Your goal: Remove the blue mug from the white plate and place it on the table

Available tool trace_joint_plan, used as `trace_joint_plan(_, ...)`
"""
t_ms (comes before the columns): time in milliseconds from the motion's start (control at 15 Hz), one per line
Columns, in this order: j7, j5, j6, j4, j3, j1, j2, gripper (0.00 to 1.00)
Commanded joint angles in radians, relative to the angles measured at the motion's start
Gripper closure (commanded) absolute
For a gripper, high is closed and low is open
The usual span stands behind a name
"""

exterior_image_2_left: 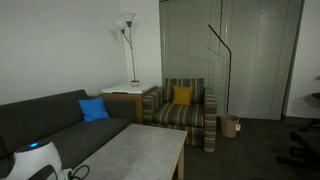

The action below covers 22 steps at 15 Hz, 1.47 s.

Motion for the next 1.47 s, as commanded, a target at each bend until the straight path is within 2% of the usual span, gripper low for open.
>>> trace_joint_plan(0, -0.075, -0.023, -0.001, -0.030, 0.034, -0.034, -0.026, 0.25)
trace_joint_plan(133, -0.104, -0.020, -0.003, -0.032, 0.042, -0.039, -0.027, 0.27)
trace_joint_plan(200, -0.117, -0.018, -0.004, -0.032, 0.045, -0.041, -0.028, 0.25)
trace_joint_plan(333, -0.140, -0.014, -0.007, -0.031, 0.050, -0.045, -0.028, 0.30)
trace_joint_plan(467, -0.156, -0.011, -0.007, -0.031, 0.052, -0.047, -0.029, 0.38)
trace_joint_plan(600, -0.167, -0.009, -0.005, -0.033, 0.053, -0.049, -0.030, 0.50)
trace_joint_plan(733, -0.172, -0.007, -0.004, -0.035, 0.053, -0.049, -0.032, 0.53)
trace_joint_plan(800, -0.174, -0.007, -0.004, -0.035, 0.053, -0.049, -0.033, 0.59)
trace_joint_plan(867, -0.174, -0.007, -0.003, -0.036, 0.053, -0.048, -0.033, 0.56)
trace_joint_plan(1200, -0.178, -0.006, -0.002, -0.036, 0.052, -0.048, -0.034, 0.61)
trace_joint_plan(1267, -0.179, -0.007, -0.001, -0.036, 0.052, -0.048, -0.034, 0.66)
trace_joint_plan(1333, -0.180, -0.007, -0.003, -0.036, 0.052, -0.047, -0.034, 0.85)
trace_joint_plan(1400, -0.180, -0.007, -0.005, -0.035, 0.051, -0.046, -0.034, 0.90)
